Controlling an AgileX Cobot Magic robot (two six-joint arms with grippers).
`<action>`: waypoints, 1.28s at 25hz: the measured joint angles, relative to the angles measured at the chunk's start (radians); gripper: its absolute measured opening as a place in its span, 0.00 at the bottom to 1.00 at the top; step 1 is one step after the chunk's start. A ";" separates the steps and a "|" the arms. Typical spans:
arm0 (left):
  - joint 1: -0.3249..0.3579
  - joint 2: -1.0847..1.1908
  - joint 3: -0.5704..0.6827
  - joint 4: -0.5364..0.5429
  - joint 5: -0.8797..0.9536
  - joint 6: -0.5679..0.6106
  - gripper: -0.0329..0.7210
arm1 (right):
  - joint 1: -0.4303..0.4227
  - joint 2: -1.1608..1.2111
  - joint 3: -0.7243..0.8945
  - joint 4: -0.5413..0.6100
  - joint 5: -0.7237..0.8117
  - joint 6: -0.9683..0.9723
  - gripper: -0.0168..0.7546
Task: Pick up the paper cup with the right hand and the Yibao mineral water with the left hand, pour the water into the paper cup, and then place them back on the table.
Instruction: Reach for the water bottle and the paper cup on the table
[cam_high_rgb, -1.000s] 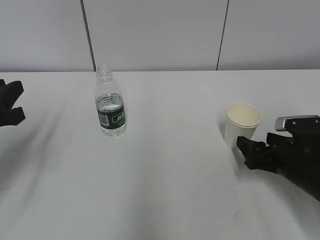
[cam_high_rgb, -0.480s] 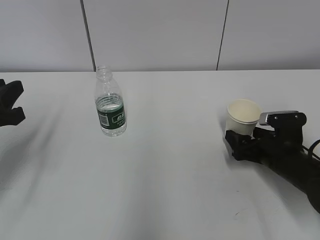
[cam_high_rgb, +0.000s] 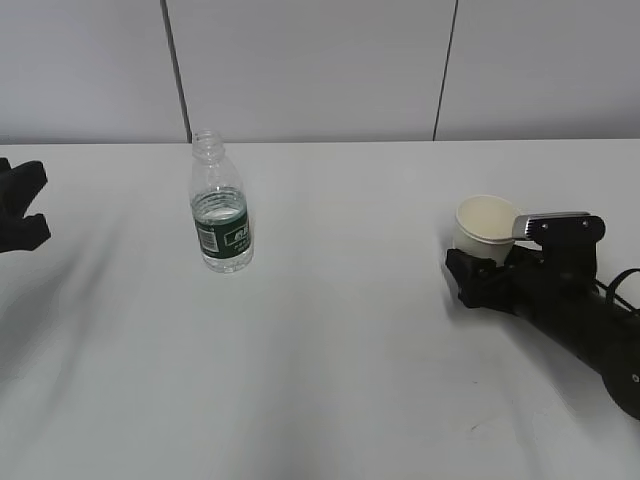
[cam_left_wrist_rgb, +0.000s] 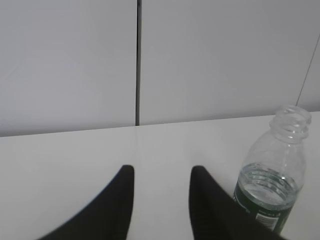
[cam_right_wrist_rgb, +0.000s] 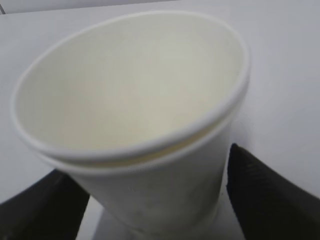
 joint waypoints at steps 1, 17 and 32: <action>0.000 0.000 0.000 0.000 0.000 0.000 0.36 | 0.000 0.000 -0.006 0.000 0.000 0.000 0.88; 0.000 0.000 0.000 0.006 0.001 0.000 0.36 | 0.000 0.021 -0.069 -0.024 -0.002 0.000 0.79; 0.000 0.173 -0.002 0.253 -0.088 -0.076 0.58 | 0.000 0.021 -0.069 -0.094 -0.002 0.001 0.67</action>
